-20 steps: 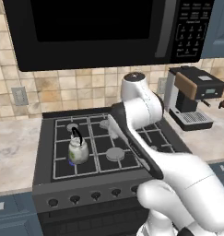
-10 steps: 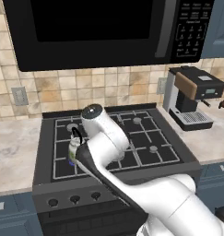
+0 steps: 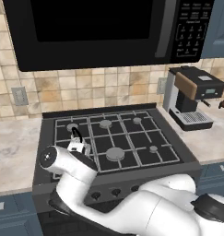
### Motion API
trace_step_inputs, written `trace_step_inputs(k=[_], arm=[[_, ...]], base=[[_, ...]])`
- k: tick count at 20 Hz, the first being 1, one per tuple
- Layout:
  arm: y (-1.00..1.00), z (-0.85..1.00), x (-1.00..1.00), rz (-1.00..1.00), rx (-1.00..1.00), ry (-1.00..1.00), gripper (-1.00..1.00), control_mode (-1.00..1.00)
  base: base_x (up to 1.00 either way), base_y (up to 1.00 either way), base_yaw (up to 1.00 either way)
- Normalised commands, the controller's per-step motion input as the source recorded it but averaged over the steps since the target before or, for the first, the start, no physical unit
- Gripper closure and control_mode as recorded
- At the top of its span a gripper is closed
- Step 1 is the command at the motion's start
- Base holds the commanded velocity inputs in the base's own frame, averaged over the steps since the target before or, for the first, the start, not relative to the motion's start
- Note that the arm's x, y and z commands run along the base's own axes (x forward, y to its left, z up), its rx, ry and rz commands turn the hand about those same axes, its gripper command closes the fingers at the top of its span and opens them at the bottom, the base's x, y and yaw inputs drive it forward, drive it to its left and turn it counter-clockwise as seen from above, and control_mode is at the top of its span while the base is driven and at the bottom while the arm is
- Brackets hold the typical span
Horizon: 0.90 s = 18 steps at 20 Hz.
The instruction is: Lower the heat of the kettle.
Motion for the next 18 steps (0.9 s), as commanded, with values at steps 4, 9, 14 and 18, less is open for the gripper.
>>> trace_step_inputs(k=[4, 9, 14, 18], arm=[[0.66, -0.43, -0.03, 0.24, -0.18, 0.0, -1.0, -1.0], [0.65, -0.5, 0.0, 0.21, -0.13, 0.0, -1.0, -1.0], [0.45, -0.41, -0.24, 0.21, -0.14, 0.0, -1.0, -1.0], [0.2, -0.35, -0.38, 0.18, -0.07, -0.08, -1.0, -1.0]], base=[[0.0, 0.0, 0.0], [0.0, 0.0, 0.0], [0.0, 0.0, 0.0], [0.0, 0.0, 0.0]])
